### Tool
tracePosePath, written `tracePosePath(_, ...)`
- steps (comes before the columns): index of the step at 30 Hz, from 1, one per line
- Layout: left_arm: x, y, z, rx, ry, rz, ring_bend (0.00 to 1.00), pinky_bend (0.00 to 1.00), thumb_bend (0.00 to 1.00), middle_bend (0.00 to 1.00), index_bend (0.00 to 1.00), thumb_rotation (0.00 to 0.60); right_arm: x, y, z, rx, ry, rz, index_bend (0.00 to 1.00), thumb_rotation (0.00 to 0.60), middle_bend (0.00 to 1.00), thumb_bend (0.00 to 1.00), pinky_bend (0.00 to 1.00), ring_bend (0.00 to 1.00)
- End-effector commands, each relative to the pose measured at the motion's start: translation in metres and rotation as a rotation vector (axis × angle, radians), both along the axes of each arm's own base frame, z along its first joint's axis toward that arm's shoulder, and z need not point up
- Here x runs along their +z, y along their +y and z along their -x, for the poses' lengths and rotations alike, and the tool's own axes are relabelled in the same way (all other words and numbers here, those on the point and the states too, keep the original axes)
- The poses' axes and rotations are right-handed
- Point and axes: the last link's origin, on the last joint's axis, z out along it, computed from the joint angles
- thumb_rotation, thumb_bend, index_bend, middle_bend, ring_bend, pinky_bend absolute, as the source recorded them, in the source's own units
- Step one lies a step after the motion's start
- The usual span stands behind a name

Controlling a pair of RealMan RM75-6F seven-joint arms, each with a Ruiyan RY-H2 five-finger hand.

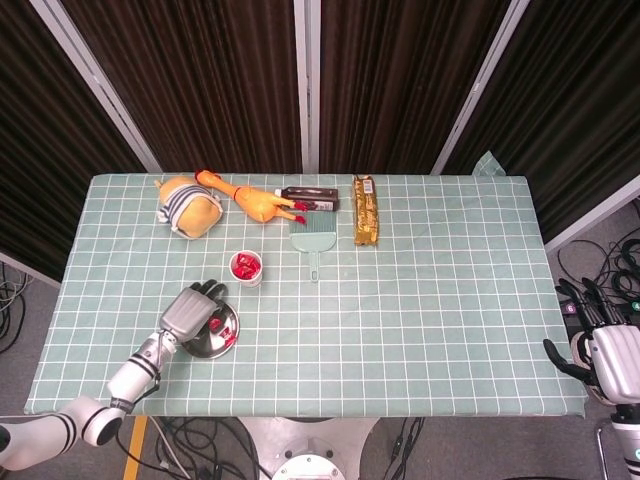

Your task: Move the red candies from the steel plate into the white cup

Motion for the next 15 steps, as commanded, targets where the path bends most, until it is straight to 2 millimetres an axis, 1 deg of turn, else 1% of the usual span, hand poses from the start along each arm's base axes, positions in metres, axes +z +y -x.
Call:
tracePosePath(1, -0.001, 0.000, 0.000, 0.003, -0.006, -0.004, 0.16, 0.32, 0.31, 0.27, 0.61, 0.600, 0.000, 0.000, 0.000, 0.001, 0.000, 0.000, 0.00, 0.600, 0.18, 0.27, 0.19, 0.00)
tracePosePath(7, 0.004, 0.000, 0.000, 0.025, -0.046, -0.020, 0.16, 0.32, 0.38, 0.27, 0.62, 0.600, 0.000, 0.000, -0.001, 0.005, -0.002, -0.001, 0.00, 0.600, 0.18, 0.27, 0.19, 0.00)
tracePosePath(12, 0.011, -0.002, 0.002, 0.047, -0.078, -0.041, 0.16, 0.32, 0.39, 0.27, 0.63, 0.600, 0.000, -0.001, -0.001, 0.009, -0.003, -0.001, 0.00, 0.600, 0.18, 0.27, 0.19, 0.00)
tracePosePath(15, 0.021, -0.005, 0.004, 0.059, -0.106, -0.072, 0.16, 0.32, 0.39, 0.27, 0.63, 0.600, 0.000, -0.002, -0.002, 0.012, -0.003, -0.002, 0.00, 0.600, 0.18, 0.27, 0.19, 0.00)
